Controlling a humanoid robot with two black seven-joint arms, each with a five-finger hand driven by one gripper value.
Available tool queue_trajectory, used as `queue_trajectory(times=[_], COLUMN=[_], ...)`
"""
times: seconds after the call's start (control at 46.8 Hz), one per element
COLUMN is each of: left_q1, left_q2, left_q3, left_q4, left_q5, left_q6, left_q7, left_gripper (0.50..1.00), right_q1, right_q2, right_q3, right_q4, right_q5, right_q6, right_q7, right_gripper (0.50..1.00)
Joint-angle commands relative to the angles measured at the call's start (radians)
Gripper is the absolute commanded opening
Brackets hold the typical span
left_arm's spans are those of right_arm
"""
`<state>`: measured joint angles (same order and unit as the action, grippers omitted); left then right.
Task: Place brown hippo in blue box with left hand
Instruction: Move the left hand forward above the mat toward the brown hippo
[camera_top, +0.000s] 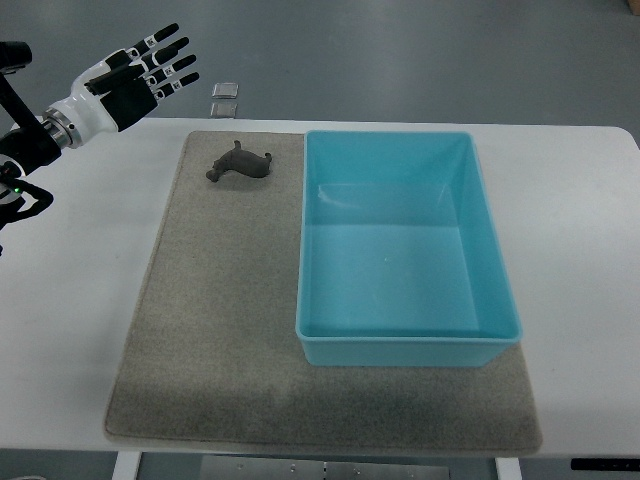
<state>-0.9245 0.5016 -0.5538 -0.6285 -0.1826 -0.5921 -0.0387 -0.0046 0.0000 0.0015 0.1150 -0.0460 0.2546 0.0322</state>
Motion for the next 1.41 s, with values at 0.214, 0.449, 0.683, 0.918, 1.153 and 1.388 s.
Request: queue_trajectory(times=[0.214, 0.449, 0.683, 0.918, 1.153, 1.388], left_q1=[0.003, -0.004, -0.011, -0.054, -0.123, -0.145], left_q2=[-0.014, -0.009, -0.014, -0.012, -0.001, -0.009], left_q3=[0.000, 0.020, 0.006, 0.006, 0.020, 0.041], left_q4=[0.000, 0.012, 0.033, 0.036, 0.032, 0.026], left_q5=[0.000, 0.015, 0.166, 0.414, 0.788, 1.066], left_q6=[-0.009, -0.006, -0.018, -0.012, 0.023, 0.162], left_q7=[-0.029, -0.024, -0.036, -0.076, -0.162, -0.171], left_gripper=[1.000, 1.000, 1.000, 0.999, 0.999, 1.000], right_q1=[0.000, 0.000, 0.000, 0.000, 0.000, 0.000], right_q2=[0.000, 0.000, 0.000, 0.000, 0.000, 0.000], right_q3=[0.000, 0.000, 0.000, 0.000, 0.000, 0.000], right_q4=[0.000, 0.000, 0.000, 0.000, 0.000, 0.000], right_q5=[0.000, 0.000, 0.000, 0.000, -0.001, 0.000], right_q6=[0.000, 0.000, 0.000, 0.000, 0.000, 0.000], right_q7=[0.000, 0.000, 0.000, 0.000, 0.000, 0.000], right_gripper=[0.936, 0.936, 0.936, 0.936, 0.936, 0.936])
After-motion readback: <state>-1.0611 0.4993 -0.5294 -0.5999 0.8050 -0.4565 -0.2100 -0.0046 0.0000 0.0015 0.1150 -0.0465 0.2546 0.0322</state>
